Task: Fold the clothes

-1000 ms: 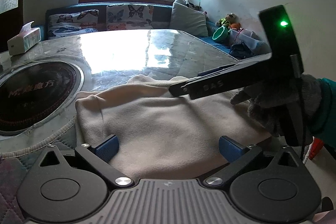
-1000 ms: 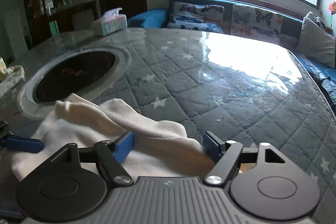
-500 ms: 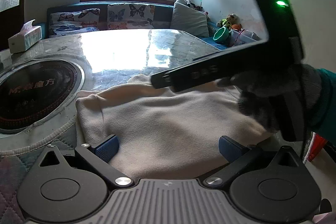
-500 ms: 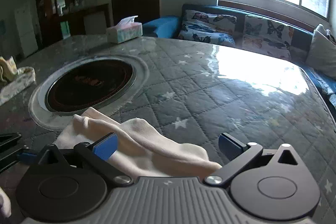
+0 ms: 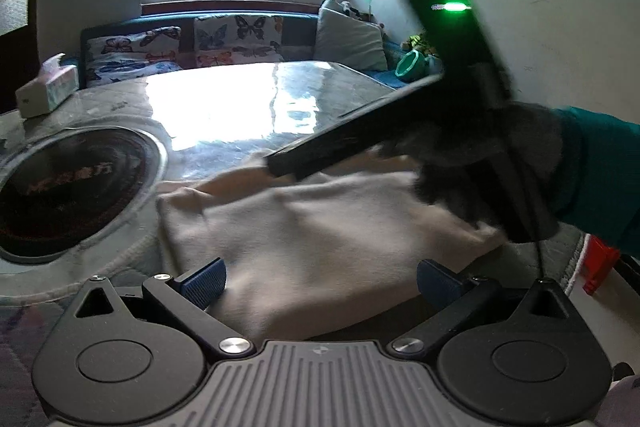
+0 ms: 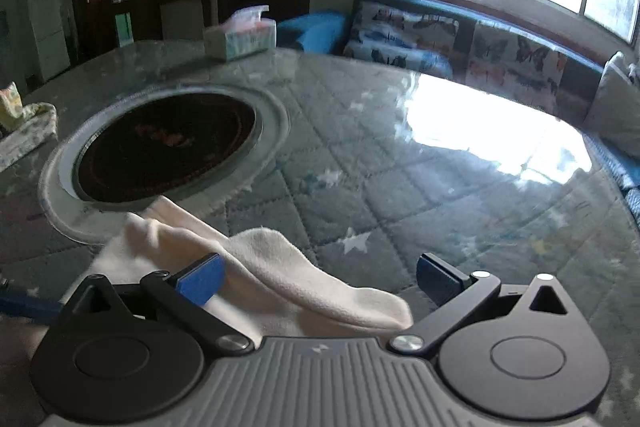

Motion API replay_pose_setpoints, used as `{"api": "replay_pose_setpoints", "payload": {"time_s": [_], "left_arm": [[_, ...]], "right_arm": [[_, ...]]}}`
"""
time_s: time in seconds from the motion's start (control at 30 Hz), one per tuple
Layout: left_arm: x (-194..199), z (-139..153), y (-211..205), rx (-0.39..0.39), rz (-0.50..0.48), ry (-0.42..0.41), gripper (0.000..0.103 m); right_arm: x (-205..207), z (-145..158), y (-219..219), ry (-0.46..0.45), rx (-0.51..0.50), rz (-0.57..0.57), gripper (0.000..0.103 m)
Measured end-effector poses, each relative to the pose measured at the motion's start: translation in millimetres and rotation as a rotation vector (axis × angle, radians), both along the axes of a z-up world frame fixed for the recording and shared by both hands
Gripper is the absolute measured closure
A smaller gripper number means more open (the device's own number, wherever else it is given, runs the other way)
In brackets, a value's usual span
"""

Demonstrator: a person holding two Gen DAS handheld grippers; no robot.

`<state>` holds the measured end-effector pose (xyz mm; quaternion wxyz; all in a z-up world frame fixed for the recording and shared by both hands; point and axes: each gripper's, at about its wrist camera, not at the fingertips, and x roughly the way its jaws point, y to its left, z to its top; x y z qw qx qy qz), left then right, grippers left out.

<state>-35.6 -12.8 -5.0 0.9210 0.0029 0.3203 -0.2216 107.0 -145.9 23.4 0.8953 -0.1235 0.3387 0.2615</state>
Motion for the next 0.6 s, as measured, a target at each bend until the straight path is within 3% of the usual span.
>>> {"api": "replay_pose_setpoints", "payload": {"time_s": [0.27, 0.4, 0.6], "left_arm": [[0, 6, 28, 0.005, 0.113, -0.024, 0.0], [3, 6, 38, 0.015, 0.187, -0.034, 0.0], [9, -5, 34, 0.085, 0.238, -0.02, 0.0]], "right_arm": [[-73, 19, -22, -0.159, -0.049, 0.043, 0.0], [-108, 10, -22, -0.266, -0.099, 0.066, 0.0], [-129, -12, -7, -0.319, -0.157, 0.105, 0.0]]}}
